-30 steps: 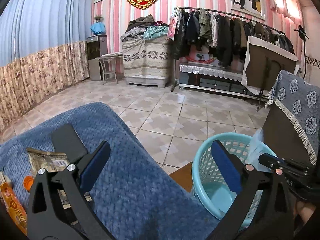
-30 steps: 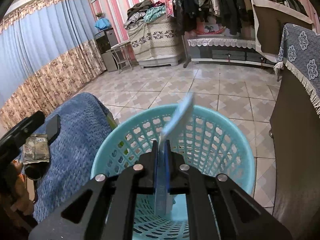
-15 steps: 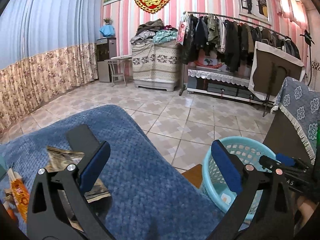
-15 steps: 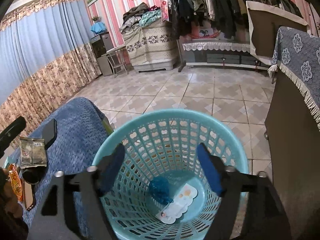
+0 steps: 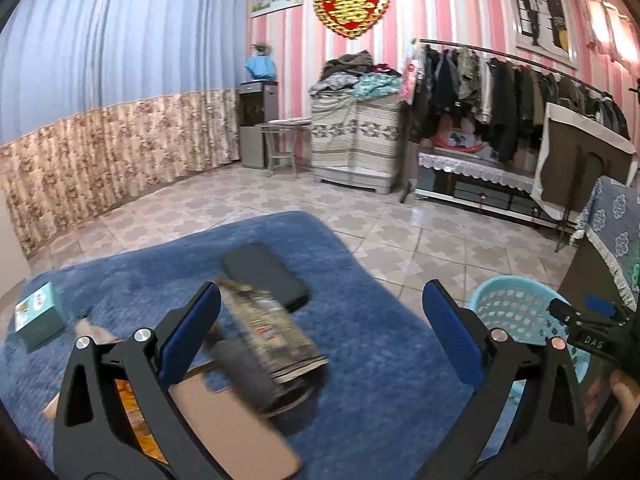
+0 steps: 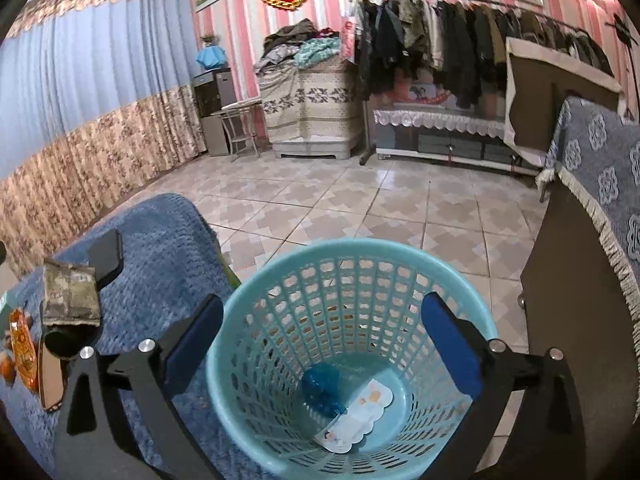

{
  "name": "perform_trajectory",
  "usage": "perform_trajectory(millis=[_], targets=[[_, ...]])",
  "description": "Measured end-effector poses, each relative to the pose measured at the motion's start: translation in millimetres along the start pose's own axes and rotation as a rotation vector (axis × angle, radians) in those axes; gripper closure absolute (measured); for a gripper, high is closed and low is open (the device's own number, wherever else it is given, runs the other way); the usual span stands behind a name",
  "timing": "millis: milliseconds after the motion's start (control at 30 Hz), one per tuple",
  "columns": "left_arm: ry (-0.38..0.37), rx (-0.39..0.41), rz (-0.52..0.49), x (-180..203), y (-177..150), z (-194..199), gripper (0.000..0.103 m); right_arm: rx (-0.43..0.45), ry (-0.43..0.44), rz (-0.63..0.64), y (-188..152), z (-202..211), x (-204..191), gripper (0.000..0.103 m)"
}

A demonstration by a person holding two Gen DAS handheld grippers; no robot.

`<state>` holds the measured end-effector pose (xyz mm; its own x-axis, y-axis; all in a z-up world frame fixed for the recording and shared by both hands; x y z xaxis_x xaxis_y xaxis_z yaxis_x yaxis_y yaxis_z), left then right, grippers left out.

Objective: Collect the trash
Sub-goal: 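Move the left tool back to the bed and grasp the cream round lid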

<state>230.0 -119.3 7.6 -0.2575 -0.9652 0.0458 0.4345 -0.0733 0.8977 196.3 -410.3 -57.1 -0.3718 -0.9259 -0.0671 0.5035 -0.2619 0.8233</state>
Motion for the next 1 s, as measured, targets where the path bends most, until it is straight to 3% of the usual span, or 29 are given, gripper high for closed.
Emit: perform_trajectory(millis=[400, 733, 1000], targets=[[0.159, -0.008, 0.09, -108.1, -28.6, 57.2, 0.005, 0.036, 0.092, 0.124, -11.0, 35.6, -64.3, 0.005], [0.318, -0.066, 0.156, -198.1, -84.0, 92.9, 0.005, 0.036, 0.172, 0.228, -26.0, 56.2, -124.6, 0.005], [0.351, -0.132, 0.225, -247.2, -126.8, 96.3, 0.005, 0.0, 0.2, 0.323, -43.1, 53.2, -166.4, 0.005]])
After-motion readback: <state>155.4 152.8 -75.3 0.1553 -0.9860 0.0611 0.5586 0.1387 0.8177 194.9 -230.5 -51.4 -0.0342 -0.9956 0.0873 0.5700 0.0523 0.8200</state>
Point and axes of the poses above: each gripper's, at about its wrist camera, not at the fingertips, and z roughly against the way its jaws point, x to its right, y to its top, the point moved 4 cm from there along -z, roughly the way its jaws point, and after that the axes turned 5 degrees about -y, right-handed, at the moved point
